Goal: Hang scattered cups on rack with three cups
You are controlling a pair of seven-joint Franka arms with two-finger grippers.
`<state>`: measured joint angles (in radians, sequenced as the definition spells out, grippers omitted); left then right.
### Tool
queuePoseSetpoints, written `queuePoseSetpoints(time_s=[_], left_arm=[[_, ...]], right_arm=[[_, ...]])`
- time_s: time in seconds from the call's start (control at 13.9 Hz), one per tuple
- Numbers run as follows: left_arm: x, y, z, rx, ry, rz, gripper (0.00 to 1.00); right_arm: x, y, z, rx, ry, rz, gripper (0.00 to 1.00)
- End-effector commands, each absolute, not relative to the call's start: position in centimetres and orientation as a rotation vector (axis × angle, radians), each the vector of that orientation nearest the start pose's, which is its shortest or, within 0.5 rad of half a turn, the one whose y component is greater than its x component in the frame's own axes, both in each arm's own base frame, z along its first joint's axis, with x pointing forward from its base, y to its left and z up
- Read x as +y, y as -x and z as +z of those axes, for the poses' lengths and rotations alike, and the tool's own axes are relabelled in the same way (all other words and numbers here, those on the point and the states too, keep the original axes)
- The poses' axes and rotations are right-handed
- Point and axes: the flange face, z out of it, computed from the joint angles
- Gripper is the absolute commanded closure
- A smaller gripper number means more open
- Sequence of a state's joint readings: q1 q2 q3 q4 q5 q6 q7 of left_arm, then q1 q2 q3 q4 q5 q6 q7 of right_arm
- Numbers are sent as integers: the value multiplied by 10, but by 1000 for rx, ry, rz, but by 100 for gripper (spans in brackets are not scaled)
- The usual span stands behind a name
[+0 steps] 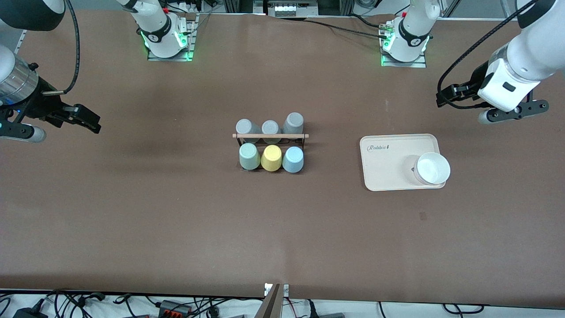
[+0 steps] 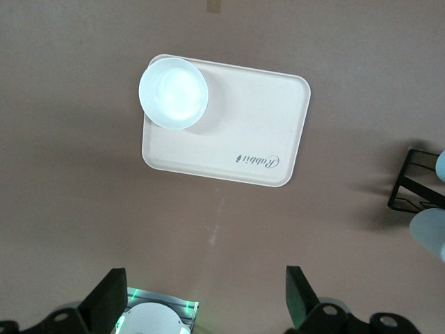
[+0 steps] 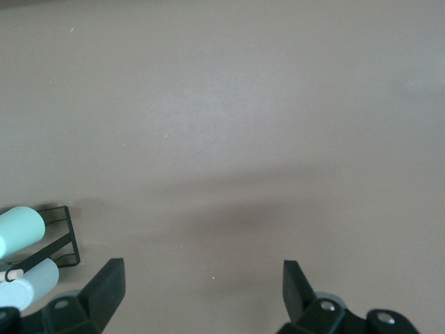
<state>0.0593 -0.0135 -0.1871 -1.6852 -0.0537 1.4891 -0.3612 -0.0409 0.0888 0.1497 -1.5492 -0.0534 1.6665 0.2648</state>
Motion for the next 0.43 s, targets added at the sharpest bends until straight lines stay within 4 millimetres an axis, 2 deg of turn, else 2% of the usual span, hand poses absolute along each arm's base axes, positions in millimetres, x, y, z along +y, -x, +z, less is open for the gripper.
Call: queuePoseSetpoints(time_s=[0.0,0.36], left_arm=[[-79,-536,582,-368,3130,292,0],[-77,-541,585,-369,3144,224,0]], right_arm=[[50,-558,590,271,3138,-106,0],[47,-572,597,252,3130,-128,0]])
